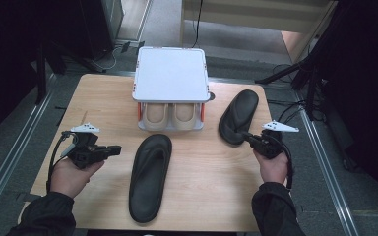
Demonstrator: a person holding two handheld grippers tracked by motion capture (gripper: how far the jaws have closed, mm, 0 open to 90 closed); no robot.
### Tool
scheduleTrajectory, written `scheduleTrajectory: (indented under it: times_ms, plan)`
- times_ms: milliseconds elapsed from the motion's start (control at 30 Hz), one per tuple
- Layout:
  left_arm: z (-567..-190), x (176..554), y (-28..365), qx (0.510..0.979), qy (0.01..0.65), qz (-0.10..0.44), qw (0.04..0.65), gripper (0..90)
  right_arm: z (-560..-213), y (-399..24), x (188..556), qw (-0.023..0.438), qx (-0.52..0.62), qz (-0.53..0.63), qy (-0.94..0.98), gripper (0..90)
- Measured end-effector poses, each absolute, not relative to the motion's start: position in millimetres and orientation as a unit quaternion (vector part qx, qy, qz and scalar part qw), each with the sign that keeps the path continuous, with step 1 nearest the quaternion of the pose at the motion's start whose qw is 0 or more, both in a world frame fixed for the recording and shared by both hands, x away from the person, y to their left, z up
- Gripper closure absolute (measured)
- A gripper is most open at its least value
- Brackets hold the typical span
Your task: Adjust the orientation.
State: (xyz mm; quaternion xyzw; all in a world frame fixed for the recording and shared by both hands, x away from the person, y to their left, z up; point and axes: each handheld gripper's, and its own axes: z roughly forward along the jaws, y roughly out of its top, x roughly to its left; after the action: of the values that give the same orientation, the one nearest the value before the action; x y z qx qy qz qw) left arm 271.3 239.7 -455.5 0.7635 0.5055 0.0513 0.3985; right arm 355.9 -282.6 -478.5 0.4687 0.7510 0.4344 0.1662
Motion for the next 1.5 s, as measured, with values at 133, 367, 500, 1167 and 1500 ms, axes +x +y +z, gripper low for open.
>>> scheduleTrajectory:
  times_ms: [133, 367, 500, 1167, 1500]
  plan:
    - [-457, 269, 239, 0.764, 0.505, 0.057, 0.398, 85.8, -490, -290, 370, 0.165, 0.485, 0.416, 0.752, 90.0]
    - [-458, 266, 242, 0.763, 0.507, 0.059, 0.397, 84.5, -506, -297, 391, 0.163, 0.506, 0.388, 0.753, 90.0]
    - [-457, 263, 245, 0.759, 0.509, 0.060, 0.402, 84.6, -511, -299, 400, 0.168, 0.517, 0.385, 0.746, 90.0]
    - [-457, 260, 251, 0.757, 0.513, 0.066, 0.399, 84.0, -518, -288, 409, 0.155, 0.504, 0.362, 0.769, 90.0]
    - [-456, 259, 252, 0.757, 0.513, 0.068, 0.400, 83.9, -521, -263, 409, 0.147, 0.477, 0.347, 0.794, 90.0]
